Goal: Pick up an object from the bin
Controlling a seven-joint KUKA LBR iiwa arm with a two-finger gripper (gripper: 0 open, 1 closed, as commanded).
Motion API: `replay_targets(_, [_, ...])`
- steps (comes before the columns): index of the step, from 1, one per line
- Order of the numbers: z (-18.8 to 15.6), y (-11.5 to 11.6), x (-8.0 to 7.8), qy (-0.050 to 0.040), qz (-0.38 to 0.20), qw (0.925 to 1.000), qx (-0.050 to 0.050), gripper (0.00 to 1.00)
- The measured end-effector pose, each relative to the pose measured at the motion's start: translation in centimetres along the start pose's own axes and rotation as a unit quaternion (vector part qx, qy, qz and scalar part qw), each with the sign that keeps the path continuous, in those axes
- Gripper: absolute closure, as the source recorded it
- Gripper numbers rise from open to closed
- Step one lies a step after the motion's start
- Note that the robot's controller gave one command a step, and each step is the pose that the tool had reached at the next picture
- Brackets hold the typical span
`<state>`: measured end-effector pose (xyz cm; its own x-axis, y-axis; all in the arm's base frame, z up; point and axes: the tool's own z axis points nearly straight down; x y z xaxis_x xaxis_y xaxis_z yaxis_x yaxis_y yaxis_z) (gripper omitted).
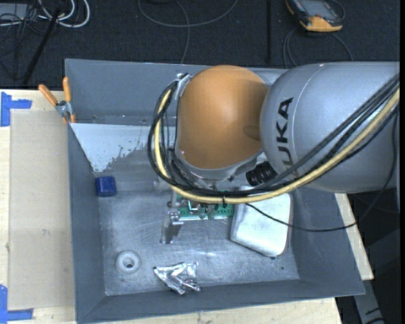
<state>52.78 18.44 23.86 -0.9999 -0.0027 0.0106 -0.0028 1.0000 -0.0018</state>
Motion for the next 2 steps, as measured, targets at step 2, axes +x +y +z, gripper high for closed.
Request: replay_targets(2, [13.8,-5.2,5.4,-0.0075,-0.053,0.9986,-0.001,0.0])
